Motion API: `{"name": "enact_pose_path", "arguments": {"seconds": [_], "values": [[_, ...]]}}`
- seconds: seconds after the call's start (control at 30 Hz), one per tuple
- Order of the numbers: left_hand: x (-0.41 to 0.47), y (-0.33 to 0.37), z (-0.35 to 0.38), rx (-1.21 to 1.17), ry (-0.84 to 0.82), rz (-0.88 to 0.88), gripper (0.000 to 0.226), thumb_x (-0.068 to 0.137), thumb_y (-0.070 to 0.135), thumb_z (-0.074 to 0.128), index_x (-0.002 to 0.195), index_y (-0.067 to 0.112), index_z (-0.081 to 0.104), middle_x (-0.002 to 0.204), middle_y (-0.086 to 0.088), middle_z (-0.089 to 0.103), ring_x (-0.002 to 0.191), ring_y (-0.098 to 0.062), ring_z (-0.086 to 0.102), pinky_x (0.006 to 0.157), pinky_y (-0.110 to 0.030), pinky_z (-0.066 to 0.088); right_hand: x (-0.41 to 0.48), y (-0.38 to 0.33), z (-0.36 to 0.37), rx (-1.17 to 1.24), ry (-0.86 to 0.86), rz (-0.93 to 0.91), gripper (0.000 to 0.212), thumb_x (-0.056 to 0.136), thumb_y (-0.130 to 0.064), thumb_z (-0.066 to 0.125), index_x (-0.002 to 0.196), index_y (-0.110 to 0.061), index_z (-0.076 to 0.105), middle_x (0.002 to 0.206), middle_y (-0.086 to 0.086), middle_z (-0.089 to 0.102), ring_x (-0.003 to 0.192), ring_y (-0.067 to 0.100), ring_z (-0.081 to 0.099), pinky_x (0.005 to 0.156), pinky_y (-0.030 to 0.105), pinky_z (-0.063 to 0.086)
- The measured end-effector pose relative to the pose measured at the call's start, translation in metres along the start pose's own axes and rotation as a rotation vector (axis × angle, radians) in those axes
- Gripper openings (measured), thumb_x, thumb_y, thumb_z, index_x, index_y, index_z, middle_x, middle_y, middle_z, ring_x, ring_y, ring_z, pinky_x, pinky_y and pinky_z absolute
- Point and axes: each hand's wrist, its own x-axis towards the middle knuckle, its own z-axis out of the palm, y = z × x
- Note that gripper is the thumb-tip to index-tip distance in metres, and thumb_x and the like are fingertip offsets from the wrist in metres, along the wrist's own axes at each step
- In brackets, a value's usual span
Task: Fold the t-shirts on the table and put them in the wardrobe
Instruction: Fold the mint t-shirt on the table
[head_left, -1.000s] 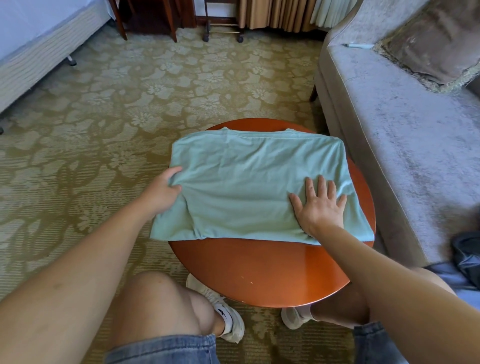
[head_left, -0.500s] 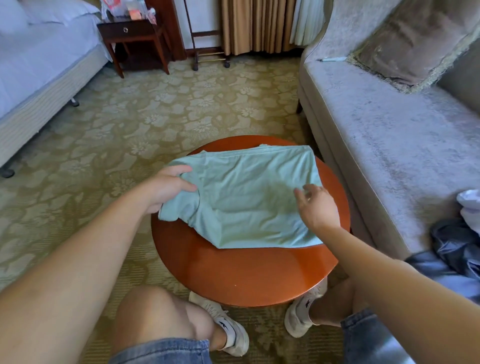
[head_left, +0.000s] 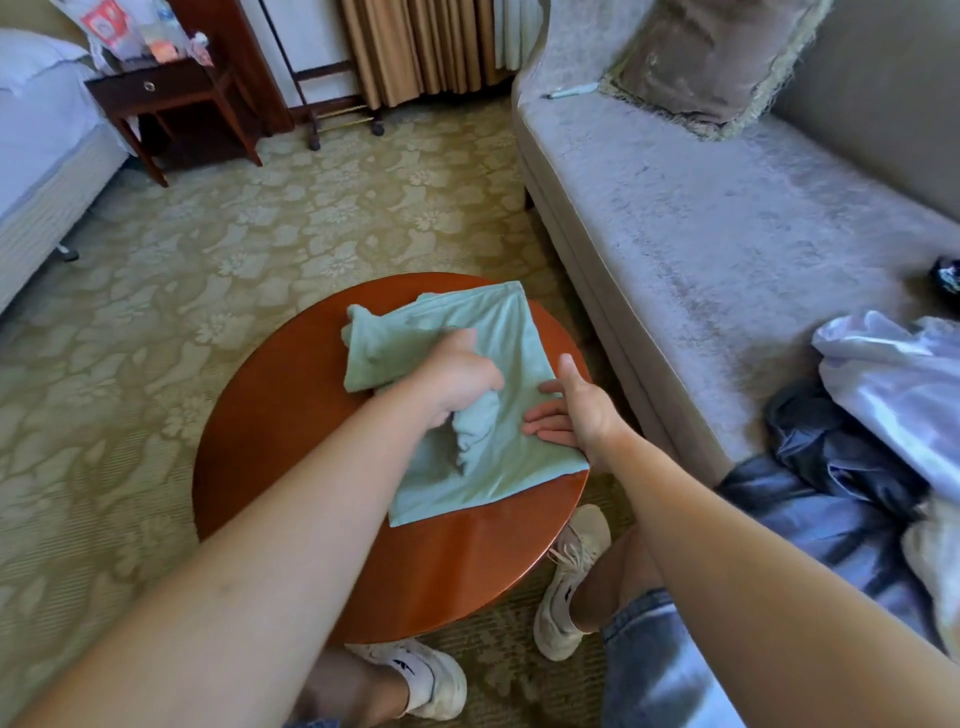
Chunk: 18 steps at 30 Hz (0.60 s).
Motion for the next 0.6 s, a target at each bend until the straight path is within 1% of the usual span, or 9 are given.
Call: {"name": "enact_pose_path", "arguments": {"seconds": [0.07, 0.1, 0.17, 0.2, 0.27, 0.37, 0.43, 0.53, 0.6], "values": [[0.005, 0.003, 0.027, 0.091, -0.040, 0.063, 0.085, 0.088, 0.013, 0.067, 0.156, 0.016, 0.014, 0.155, -0.004, 0.032, 0.136, -0.025, 0.040, 0.109, -0.038, 0.039, -0.002, -0.004, 0.001, 0.016, -0.002, 0.002, 0.070, 0.094, -0.069, 0.028, 0.122, -0.010, 0.054, 0.085, 0.011, 0.070, 0.074, 0.020, 0.070, 0.065, 0.028, 0.057], [0.008, 0.001, 0.039, 0.080, -0.074, 0.085, 0.091, 0.089, 0.022, 0.067, 0.156, 0.021, 0.006, 0.154, 0.003, 0.031, 0.136, -0.023, 0.042, 0.109, -0.039, 0.040, -0.003, -0.006, 0.000, 0.016, -0.002, 0.004, 0.081, 0.088, -0.077, 0.031, 0.124, -0.009, 0.057, 0.093, 0.011, 0.070, 0.084, 0.022, 0.070, 0.075, 0.033, 0.058], [0.008, -0.007, 0.052, -0.055, -0.046, 0.091, 0.091, 0.091, 0.037, 0.064, 0.156, 0.031, 0.000, 0.141, 0.014, 0.042, 0.116, -0.018, 0.060, 0.098, -0.040, 0.050, 0.006, -0.001, -0.005, -0.008, 0.004, -0.006, 0.114, 0.060, -0.098, 0.038, 0.132, -0.012, 0.058, 0.120, 0.013, 0.067, 0.111, 0.027, 0.063, 0.101, 0.044, 0.049], [0.008, -0.015, 0.054, -0.112, 0.045, 0.098, 0.084, 0.093, 0.041, 0.060, 0.156, 0.031, 0.005, 0.135, 0.012, 0.048, 0.108, -0.016, 0.064, 0.096, -0.041, 0.052, 0.010, 0.003, -0.008, -0.026, 0.001, -0.024, 0.120, 0.053, -0.100, 0.040, 0.133, -0.013, 0.058, 0.127, 0.012, 0.064, 0.118, 0.027, 0.060, 0.106, 0.045, 0.044], [0.009, -0.036, 0.054, -0.024, 0.278, 0.107, 0.068, 0.096, 0.041, 0.053, 0.154, 0.025, 0.019, 0.132, 0.003, 0.052, 0.118, -0.021, 0.057, 0.101, -0.044, 0.047, 0.003, 0.000, -0.008, -0.056, -0.023, -0.043, 0.097, 0.064, -0.087, 0.048, 0.125, -0.013, 0.064, 0.122, 0.008, 0.067, 0.113, 0.024, 0.063, 0.104, 0.043, 0.046], [0.001, -0.079, 0.054, 0.387, 0.385, 0.006, 0.072, 0.098, 0.044, 0.046, 0.155, 0.021, 0.010, 0.156, -0.007, 0.024, 0.144, -0.028, 0.023, 0.115, -0.044, 0.024, -0.003, -0.003, -0.007, -0.091, -0.049, -0.081, 0.045, 0.088, -0.058, 0.059, 0.103, -0.016, 0.068, 0.109, 0.004, 0.070, 0.100, 0.019, 0.067, 0.092, 0.037, 0.053], [-0.004, -0.104, 0.055, 0.552, 0.339, -0.009, 0.079, 0.098, 0.053, 0.039, 0.156, 0.019, -0.002, 0.163, -0.007, 0.004, 0.149, -0.026, 0.005, 0.119, -0.043, 0.009, -0.004, -0.001, -0.009, -0.092, -0.070, -0.082, 0.040, 0.089, -0.049, 0.063, 0.103, -0.012, 0.069, 0.105, 0.007, 0.072, 0.096, 0.020, 0.069, 0.086, 0.035, 0.055], [-0.006, -0.128, 0.055, 0.674, 0.337, 0.038, 0.078, 0.098, 0.061, 0.022, 0.155, 0.018, -0.010, 0.164, -0.004, -0.008, 0.150, -0.019, -0.011, 0.121, -0.047, -0.003, -0.008, -0.002, -0.011, -0.100, -0.127, -0.038, 0.049, 0.083, -0.049, 0.069, 0.113, -0.010, 0.069, 0.109, 0.008, 0.073, 0.100, 0.023, 0.069, 0.093, 0.040, 0.054], [-0.006, -0.133, 0.051, 0.687, 0.327, 0.051, 0.079, 0.097, 0.062, 0.019, 0.154, 0.018, -0.013, 0.163, -0.004, -0.013, 0.149, -0.019, -0.016, 0.120, -0.048, -0.006, -0.009, -0.005, -0.011, -0.295, 0.146, -0.170, 0.042, 0.086, -0.042, 0.065, 0.116, -0.013, 0.067, 0.116, 0.007, 0.069, 0.104, 0.023, 0.066, 0.094, 0.037, 0.051]]}}
